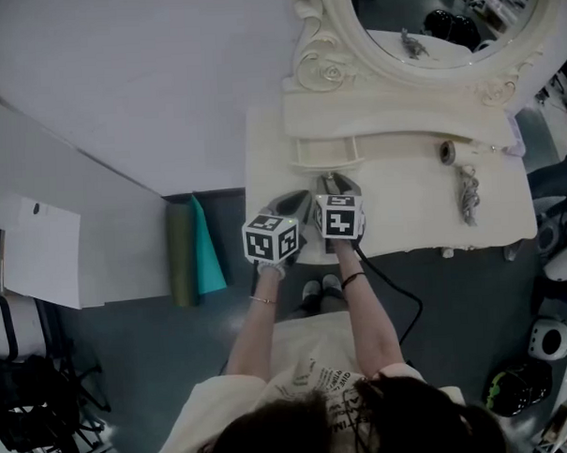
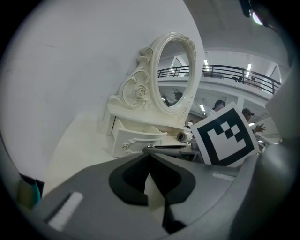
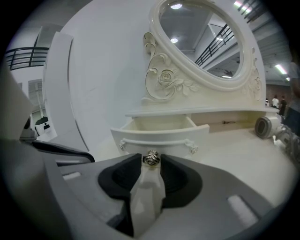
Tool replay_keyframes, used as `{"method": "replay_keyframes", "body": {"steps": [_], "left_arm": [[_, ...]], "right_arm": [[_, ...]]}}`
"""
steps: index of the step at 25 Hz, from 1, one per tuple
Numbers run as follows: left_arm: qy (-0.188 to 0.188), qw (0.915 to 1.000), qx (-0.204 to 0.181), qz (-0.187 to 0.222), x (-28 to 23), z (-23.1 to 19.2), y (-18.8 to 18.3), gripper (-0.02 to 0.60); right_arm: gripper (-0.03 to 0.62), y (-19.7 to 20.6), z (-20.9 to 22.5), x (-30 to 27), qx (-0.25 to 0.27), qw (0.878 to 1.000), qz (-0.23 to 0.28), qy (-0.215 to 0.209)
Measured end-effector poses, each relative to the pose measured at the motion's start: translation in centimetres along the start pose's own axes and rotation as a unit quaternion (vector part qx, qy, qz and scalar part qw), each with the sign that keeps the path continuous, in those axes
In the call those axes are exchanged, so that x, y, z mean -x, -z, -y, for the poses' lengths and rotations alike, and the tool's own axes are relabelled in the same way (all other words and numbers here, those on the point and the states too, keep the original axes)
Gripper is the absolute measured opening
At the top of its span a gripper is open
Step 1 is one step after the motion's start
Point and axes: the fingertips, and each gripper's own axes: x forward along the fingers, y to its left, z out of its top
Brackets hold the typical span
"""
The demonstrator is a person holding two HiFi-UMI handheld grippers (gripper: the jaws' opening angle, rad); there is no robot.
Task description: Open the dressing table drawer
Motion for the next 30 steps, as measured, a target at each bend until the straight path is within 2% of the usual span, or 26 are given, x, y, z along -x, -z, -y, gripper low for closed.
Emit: {"method": "replay_keyframes", "body": {"steps": [9,16,30], "left_arm": [[0.001,1.0,0.0,0.006,0.5,-0.1,-0.3,-0.012],[0.01,0.9999,-0.007,0.008,0.5,0.9,-0.2,-0.012],[0.036,0.9985,-0.032,0.024,2.6,3.1,-1.2,-0.012]], "right_arm": [[0.13,-0.1,0.3,1.2,-0.009,1.0,0.012,-0.009],[0.13,0.0,0.4,3.5,-0.009,0.998,0.03,-0.06],[0.112,-3.6,-2.1,8.3,0.018,0.985,0.081,-0.154]]}}
